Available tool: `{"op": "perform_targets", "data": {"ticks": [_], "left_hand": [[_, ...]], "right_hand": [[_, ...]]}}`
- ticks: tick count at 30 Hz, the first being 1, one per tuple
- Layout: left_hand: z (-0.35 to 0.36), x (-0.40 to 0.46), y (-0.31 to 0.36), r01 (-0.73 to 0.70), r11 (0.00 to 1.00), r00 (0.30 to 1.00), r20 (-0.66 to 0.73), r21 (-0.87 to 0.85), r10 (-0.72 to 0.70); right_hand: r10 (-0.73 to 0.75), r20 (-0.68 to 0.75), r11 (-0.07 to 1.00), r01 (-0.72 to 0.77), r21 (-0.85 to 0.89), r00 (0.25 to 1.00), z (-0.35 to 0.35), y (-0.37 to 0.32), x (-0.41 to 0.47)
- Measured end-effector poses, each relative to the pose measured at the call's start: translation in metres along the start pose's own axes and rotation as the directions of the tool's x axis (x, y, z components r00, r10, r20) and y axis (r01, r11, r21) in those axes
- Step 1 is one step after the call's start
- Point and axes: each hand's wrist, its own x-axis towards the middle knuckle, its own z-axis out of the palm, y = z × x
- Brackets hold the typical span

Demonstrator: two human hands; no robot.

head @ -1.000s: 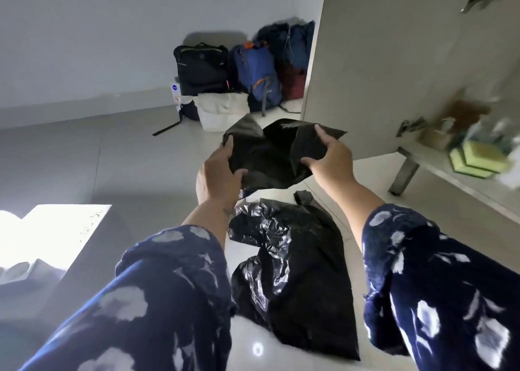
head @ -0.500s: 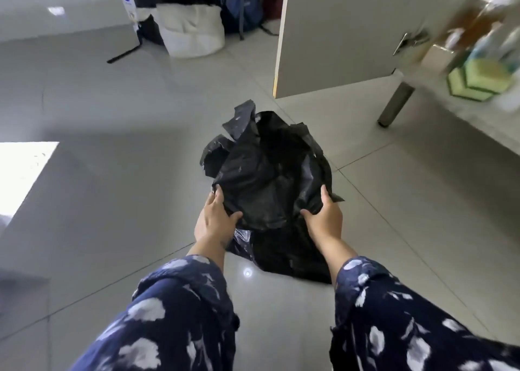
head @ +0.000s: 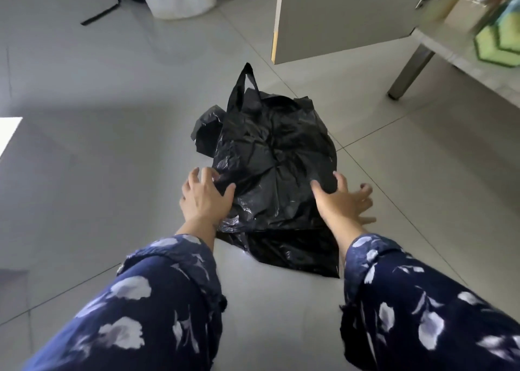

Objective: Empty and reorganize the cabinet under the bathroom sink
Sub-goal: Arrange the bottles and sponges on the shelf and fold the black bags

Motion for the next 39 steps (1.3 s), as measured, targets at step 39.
{"op": "perform_targets", "data": {"ticks": [39], "left_hand": [[-0.005, 0.076, 0.015, -0.247, 0.967, 0.962, 0.135, 0.054, 0.238]], "right_hand": [[-0.316, 0.105, 0.922, 0.279, 0.267, 0.943, -0.024, -0.020, 0.076]]}}
